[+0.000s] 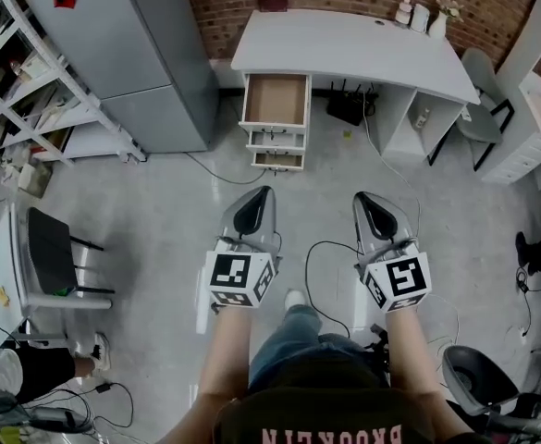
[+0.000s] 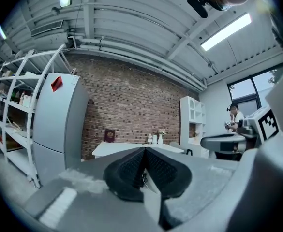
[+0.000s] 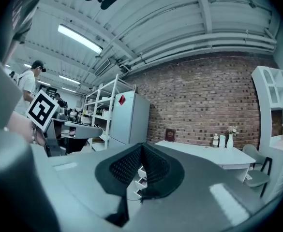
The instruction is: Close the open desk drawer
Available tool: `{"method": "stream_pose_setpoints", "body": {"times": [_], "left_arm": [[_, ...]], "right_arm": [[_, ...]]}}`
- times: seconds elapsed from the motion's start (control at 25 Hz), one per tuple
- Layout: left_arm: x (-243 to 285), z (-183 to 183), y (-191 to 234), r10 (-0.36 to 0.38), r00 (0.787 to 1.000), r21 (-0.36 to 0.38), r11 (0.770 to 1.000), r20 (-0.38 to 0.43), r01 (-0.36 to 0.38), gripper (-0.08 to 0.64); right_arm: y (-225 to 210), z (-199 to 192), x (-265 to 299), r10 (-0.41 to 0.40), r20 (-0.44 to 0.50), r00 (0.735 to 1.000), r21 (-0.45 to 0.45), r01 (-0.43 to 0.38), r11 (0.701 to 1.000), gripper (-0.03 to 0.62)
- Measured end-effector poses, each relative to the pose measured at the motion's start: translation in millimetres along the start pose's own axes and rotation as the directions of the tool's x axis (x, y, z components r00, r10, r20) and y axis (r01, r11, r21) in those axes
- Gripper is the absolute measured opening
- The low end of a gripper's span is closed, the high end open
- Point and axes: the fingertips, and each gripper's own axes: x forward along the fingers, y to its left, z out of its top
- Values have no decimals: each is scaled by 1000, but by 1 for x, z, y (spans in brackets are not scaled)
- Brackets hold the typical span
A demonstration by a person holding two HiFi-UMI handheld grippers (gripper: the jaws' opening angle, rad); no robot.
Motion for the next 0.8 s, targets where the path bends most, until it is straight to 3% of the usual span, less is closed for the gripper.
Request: {"method": "stream_pose_setpoints", "body": {"times": [0.28,0.56,0.8], "left_arm": [[41,-1,51,36,999,-16,999,-7,-36,-3],[74,-12,57,5,1000,-23,1000,-25,-5,-3],[119,-18,72,26,999,-12,1000,-30,-26,-3]], "right_arm": [[-7,-11,54,-8,-36,999,-41,7,999,-3],[-31,-23,84,-17,-47,999,-5,17,1000,-3],[-61,-32,126,-4,-38,999,21,5,1000,-3]]}}
